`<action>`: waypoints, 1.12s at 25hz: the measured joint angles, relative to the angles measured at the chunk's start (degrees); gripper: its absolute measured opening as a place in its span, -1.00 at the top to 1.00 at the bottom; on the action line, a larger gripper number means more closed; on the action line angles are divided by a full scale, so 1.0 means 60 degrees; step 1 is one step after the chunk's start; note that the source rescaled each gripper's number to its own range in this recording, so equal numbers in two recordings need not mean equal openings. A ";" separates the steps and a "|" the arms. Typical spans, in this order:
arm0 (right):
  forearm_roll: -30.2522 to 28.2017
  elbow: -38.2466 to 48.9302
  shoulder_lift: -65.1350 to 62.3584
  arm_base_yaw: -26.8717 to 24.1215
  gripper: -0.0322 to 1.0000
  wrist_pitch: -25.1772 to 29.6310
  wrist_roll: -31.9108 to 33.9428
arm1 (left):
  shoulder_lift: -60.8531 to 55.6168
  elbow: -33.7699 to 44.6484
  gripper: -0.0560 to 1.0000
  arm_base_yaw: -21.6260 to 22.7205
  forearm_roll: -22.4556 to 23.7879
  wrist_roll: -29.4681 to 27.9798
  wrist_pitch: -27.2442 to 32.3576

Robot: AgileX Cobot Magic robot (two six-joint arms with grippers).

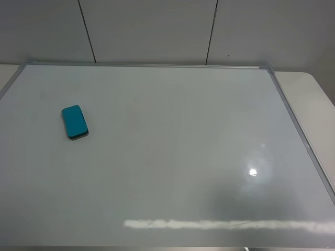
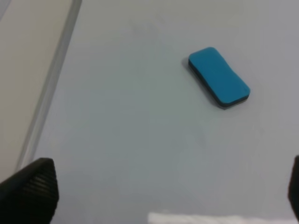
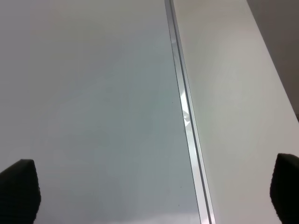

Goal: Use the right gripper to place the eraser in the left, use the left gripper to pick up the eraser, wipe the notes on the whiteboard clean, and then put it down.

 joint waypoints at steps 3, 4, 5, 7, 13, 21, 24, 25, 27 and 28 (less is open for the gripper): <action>0.0000 0.0000 0.0000 0.0000 -0.98 0.0000 0.0000 | 0.0000 0.0000 -1.00 -0.0349 0.0008 -0.0008 0.0000; 0.0000 0.0000 0.0000 0.0000 -0.98 0.0000 0.0000 | 0.0000 0.0000 -1.00 -0.0550 0.0008 -0.0008 0.0000; 0.0000 0.0000 0.0000 0.0000 -0.98 0.0000 0.0000 | 0.0000 0.0000 -1.00 -0.0775 0.0008 -0.0008 0.0000; 0.0000 0.0000 0.0000 0.0000 -0.98 0.0000 0.0000 | 0.0000 0.0000 -1.00 -0.1175 0.0008 -0.0008 0.0000; 0.0000 0.0000 0.0000 0.0000 -0.98 0.0000 0.0000 | 0.0000 0.0000 -1.00 -0.1520 0.0034 -0.0013 0.0000; 0.0000 0.0000 0.0000 0.0000 -0.98 0.0000 0.0000 | 0.0000 0.0000 -1.00 -0.1520 0.0034 -0.0043 0.0000; 0.0000 0.0000 0.0000 0.0000 -0.98 0.0000 0.0000 | 0.0000 0.0000 -1.00 -0.1520 0.0034 -0.0051 0.0000; 0.0000 0.0000 0.0000 0.0000 -0.98 0.0000 0.0000 | 0.0000 0.0000 -1.00 -0.1520 0.0034 -0.0063 0.0000; 0.0000 0.0000 0.0000 0.0000 -0.98 0.0000 0.0000 | 0.0000 0.0000 -1.00 -0.1520 0.0041 -0.0071 0.0000; 0.0000 0.0000 0.0000 0.0000 -0.98 0.0000 0.0000 | 0.0000 0.0000 -1.00 -0.1520 0.0041 -0.0071 0.0000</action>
